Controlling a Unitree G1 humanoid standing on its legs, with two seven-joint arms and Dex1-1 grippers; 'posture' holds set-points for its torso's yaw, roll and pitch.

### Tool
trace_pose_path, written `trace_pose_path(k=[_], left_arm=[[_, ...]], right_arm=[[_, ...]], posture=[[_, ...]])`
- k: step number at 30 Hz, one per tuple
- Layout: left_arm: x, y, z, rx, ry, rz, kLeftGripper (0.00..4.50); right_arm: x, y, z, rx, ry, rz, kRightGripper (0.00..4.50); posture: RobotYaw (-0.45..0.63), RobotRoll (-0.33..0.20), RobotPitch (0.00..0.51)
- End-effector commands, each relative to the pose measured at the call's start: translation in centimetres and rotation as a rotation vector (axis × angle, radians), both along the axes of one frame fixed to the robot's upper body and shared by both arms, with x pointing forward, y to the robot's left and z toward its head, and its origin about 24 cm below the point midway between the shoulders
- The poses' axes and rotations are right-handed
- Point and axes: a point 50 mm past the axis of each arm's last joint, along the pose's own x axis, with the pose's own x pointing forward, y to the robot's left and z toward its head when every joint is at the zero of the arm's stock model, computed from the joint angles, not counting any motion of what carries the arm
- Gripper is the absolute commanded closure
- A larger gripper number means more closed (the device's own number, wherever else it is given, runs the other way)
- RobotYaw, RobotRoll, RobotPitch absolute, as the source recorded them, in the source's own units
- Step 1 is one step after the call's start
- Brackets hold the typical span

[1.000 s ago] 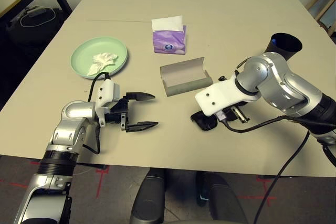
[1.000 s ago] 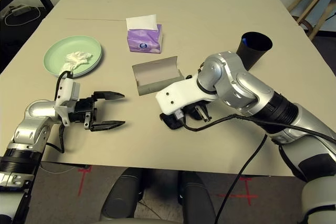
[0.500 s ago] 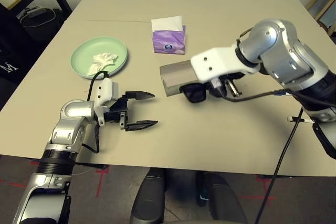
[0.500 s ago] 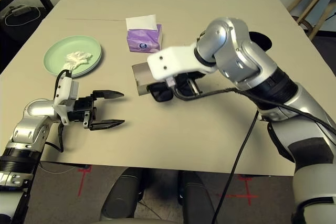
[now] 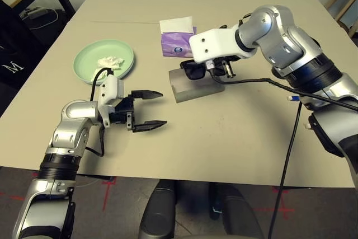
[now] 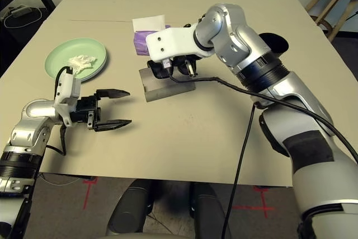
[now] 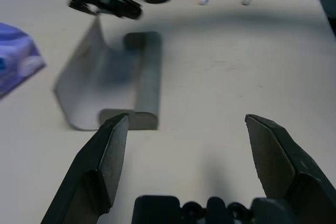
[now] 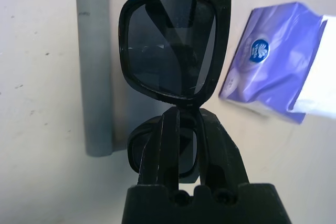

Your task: Organize and tidy the items on the table.

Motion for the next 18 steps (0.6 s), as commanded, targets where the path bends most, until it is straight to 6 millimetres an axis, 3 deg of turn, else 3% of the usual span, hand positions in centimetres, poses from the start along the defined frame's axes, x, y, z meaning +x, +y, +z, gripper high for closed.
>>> trace_pose_path(k=[1, 18], left_arm=[[0.2, 0.7, -0.1, -0.021, -0.001, 0.032, 0.00], [0.2, 0.2, 0.0, -0.053, -0.052, 0.004, 0.00]], right_arm=[[0.0, 0.6, 0.1, -0.004, -0.034, 0.012, 4.20], [-0.8, 1.9, -2.6, -0.044, -0.061, 0.039, 4.20]], posture=[[0.31, 0.000, 0.158], [0.30, 0.000, 0.159]])
